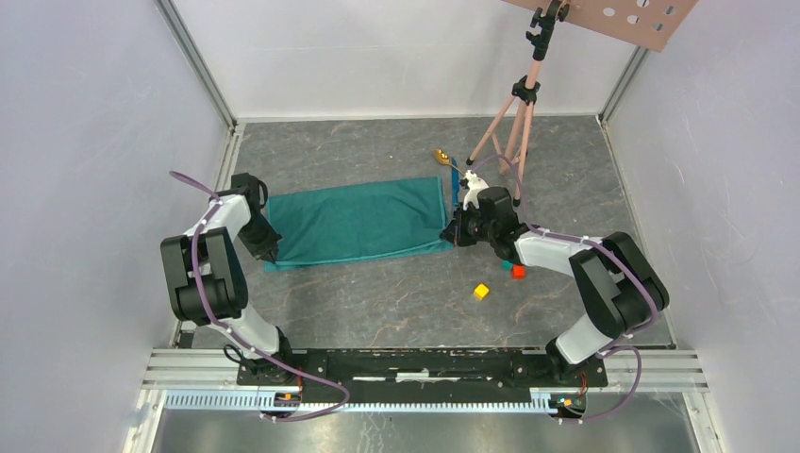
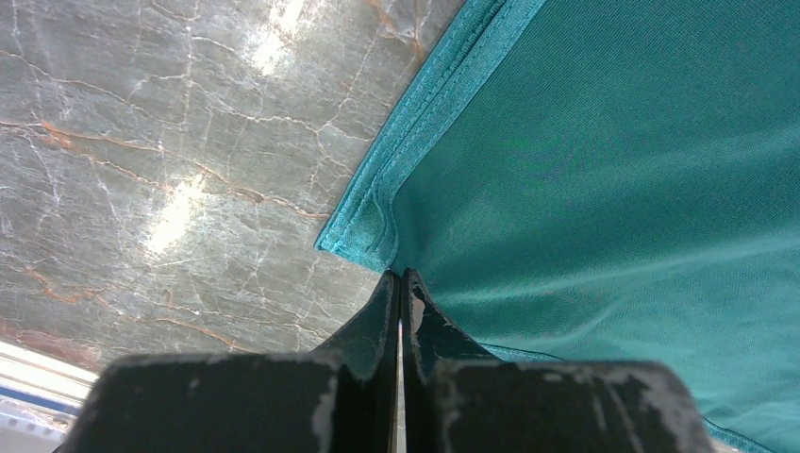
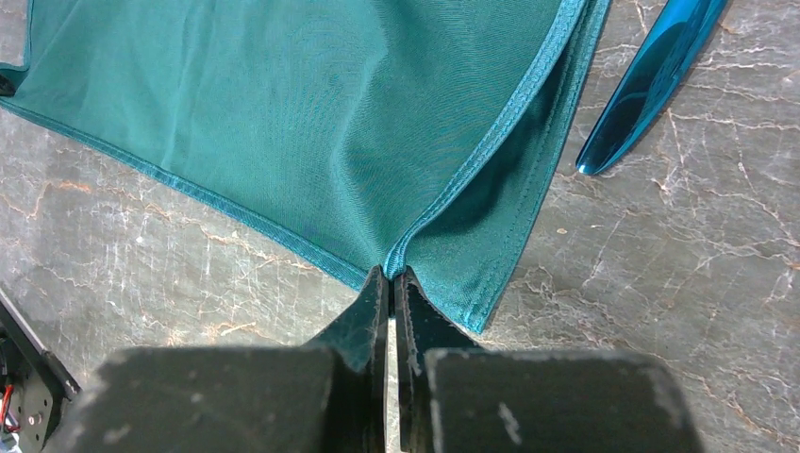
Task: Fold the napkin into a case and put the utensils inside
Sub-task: Fold the rectangle-folded napkin at the center of the board, then smooth out the rectangle-folded napkin at the center of the board.
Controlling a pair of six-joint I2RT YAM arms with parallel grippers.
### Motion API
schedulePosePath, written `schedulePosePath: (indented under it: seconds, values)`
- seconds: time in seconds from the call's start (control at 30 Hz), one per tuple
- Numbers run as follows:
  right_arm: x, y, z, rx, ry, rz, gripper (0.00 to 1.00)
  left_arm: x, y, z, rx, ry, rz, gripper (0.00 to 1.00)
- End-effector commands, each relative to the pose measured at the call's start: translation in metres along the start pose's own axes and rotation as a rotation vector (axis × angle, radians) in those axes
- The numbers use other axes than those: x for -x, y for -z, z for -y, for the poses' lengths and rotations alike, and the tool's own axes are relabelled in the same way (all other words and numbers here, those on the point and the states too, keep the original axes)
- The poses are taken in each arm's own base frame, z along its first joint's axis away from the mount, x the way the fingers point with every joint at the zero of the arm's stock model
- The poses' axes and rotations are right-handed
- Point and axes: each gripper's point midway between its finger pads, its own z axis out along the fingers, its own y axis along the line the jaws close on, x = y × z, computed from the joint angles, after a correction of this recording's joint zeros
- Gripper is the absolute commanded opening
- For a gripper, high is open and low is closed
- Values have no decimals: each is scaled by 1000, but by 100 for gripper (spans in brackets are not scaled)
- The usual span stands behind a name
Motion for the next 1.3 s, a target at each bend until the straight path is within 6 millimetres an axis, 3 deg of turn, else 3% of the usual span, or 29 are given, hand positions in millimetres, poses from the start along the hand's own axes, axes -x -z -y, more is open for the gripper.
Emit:
schedulePosePath:
  seconds: [0.0,0.17,0.3,0.37,0.47,0.57,0.63,0.7,0.8,0.87,1.03,1.17,1.27]
  values:
    - [6,-2,-5,26,20,29,3,14,2,0,15,10,47,2]
    - [3,4,-9,36,27,8,6,15,7,-5,26,4,60,9]
    - [-5,16,-8,-12,58,-65,24,15,24,-7,12,9,92,20]
    - [-12,29,0,-81,109,-111,32,19,38,-8,-8,-3,132,32]
    - [4,48,10,-176,186,-70,52,16,62,-2,-98,-7,188,56]
    - [27,52,6,-189,246,-24,67,14,79,11,-205,1,225,64]
    - [34,41,-5,-131,238,-23,70,18,83,23,-272,5,241,70]
    - [39,24,-25,-21,210,-28,70,18,79,41,-345,0,194,75]
    - [42,0,-45,102,139,-32,70,20,58,61,-385,-3,103,81]
    - [43,-10,-45,117,120,-27,71,22,42,65,-379,-3,68,83]
    - [22,-27,-29,92,111,-76,71,20,13,60,-324,-15,12,85]
    - [-1,-29,-19,78,92,-104,70,12,-1,46,-263,4,-22,87]
    - [-17,-25,0,-2,108,-141,69,4,-9,25,-158,2,-34,88]
